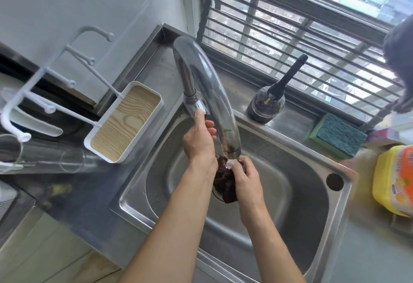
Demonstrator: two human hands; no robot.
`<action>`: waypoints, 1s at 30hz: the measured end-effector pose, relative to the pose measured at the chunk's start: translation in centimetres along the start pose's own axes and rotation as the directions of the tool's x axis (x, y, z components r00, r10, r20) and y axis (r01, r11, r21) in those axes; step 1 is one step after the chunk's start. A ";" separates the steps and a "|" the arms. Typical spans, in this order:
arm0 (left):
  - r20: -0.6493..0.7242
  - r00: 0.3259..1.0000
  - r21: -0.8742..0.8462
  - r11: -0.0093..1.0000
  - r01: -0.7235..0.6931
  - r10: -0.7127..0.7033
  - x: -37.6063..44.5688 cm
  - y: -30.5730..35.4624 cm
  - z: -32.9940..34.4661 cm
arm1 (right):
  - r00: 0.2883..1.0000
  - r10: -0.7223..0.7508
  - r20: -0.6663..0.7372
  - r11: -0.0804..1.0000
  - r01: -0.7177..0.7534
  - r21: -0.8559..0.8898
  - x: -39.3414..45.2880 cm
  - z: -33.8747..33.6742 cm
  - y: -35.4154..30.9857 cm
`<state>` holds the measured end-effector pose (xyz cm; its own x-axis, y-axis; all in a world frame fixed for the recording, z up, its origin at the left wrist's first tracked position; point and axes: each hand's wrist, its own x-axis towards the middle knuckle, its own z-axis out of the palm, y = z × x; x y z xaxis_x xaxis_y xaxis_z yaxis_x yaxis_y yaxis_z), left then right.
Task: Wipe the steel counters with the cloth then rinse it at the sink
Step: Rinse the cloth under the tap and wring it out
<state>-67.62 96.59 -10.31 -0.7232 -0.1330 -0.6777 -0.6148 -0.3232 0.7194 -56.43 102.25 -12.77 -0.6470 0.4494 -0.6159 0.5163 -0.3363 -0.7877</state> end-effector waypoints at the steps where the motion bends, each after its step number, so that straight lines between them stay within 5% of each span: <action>1: -0.016 1.000 -0.020 1.000 -0.012 0.011 0.0 -0.1 0.3 | 1.000 -0.010 0.007 1.000 0.010 -0.006 0.2 -0.1 0.1; 5: 0.010 1.000 0.047 0.999 -0.008 0.007 0.1 -0.3 -0.5 | 0.998 -0.039 0.040 0.997 0.041 -0.072 0.5 -0.6 0.6; 9: 0.149 0.989 0.372 0.927 -0.036 -0.022 0.2 -0.6 -2.0 | 0.993 -0.069 0.092 0.985 0.082 -0.151 0.1 -1.1 0.6; 12: 0.216 0.950 0.587 0.807 0.056 -0.223 -0.2 -2.3 -3.7 | 0.988 -0.107 0.112 0.971 0.128 -0.201 -0.3 -1.0 -0.1; 15: 0.240 0.874 0.570 0.790 0.225 -0.422 -1.0 -4.2 -6.2 | 0.984 -0.160 0.077 0.935 0.176 -0.307 -0.4 -1.2 -0.5; 23: 0.038 0.995 0.460 0.886 0.065 -0.093 -0.5 -6.0 -10.5 | 0.914 -0.405 0.040 0.768 0.363 -0.527 -1.4 -3.3 -3.7; 30: 0.355 0.935 0.469 0.867 -0.166 -0.013 -1.5 -5.7 -9.5 | 0.908 -0.384 0.164 0.803 0.417 -0.426 -2.6 -0.6 -4.5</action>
<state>-60.02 89.69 -14.82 -0.7799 0.2128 -0.5886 -0.5605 0.1811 0.8081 -56.70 103.12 -7.63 -0.8783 0.4018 -0.2592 0.3841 0.2700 -0.8829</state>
